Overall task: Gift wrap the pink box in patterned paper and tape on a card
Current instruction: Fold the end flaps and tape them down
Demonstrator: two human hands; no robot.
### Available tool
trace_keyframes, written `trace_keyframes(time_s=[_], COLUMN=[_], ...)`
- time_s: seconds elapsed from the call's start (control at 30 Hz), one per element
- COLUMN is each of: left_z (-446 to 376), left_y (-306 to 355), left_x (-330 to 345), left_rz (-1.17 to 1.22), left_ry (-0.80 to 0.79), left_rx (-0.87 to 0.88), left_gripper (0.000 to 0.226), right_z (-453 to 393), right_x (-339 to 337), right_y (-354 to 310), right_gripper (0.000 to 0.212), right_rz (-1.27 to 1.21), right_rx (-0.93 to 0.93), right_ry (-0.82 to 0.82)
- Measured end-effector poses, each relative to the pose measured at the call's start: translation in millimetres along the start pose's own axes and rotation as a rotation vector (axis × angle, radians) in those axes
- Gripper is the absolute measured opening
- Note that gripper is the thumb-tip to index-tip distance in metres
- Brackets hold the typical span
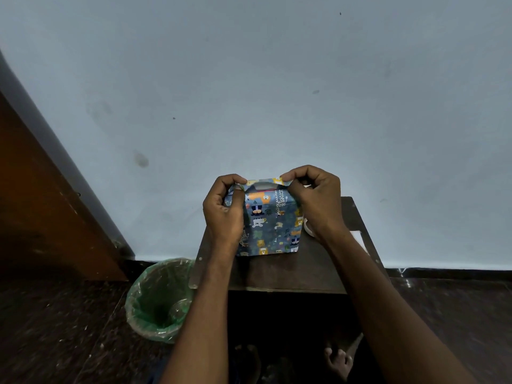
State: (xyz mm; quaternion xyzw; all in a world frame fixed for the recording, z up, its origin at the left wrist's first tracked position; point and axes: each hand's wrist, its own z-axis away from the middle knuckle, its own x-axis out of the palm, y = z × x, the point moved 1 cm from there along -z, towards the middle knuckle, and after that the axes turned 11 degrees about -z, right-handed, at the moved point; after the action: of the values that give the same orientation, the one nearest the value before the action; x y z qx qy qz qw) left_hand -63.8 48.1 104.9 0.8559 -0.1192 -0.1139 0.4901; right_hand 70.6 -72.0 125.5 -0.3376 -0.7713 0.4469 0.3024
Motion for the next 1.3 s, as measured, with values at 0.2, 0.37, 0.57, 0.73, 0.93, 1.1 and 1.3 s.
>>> trace_keyframes(time_s=[0.2,0.37,0.57,0.73,0.93,1.1,1.3], left_z=[1.4,-2.4,-4.3,-4.7,-1.7,2.0,1.8], left_y=[4.5,2.9,4.3,0.9,0.6,6.1,8.9], left_x=[0.5,1.1,0.7,1.2,1.3,-2.8,2.0], left_rz=[-0.002,0.016,0.005,0.001,-0.033,-0.028,-0.055], left_ry=[-0.052,-0.039,-0.052,-0.063,-0.062,-0.094,-0.029], left_rx=[0.053,0.045,0.060,0.034,0.034,0.088,0.075], left_gripper=[0.025,0.019,0.022,0.031,0.021,0.008,0.010], right_z=[3.4,1.7,-0.4,0.4,-0.7,0.0,0.5], right_x=[5.7,4.3,0.5,1.7,1.7,1.6,1.9], right_y=[-7.6,-6.2,-10.3,-10.1,-10.6,-9.7,-9.3], right_gripper=[0.016,0.017,0.023,0.031,0.029,0.028,0.027], right_rz=[0.017,-0.067,-0.072,-0.090,-0.079,-0.076,-0.087], right_rx=[-0.088,-0.027,-0.002,0.028,0.053,0.044,0.010], right_ry=[-0.082,-0.078,-0.109,-0.083,-0.063,-0.067,-0.076])
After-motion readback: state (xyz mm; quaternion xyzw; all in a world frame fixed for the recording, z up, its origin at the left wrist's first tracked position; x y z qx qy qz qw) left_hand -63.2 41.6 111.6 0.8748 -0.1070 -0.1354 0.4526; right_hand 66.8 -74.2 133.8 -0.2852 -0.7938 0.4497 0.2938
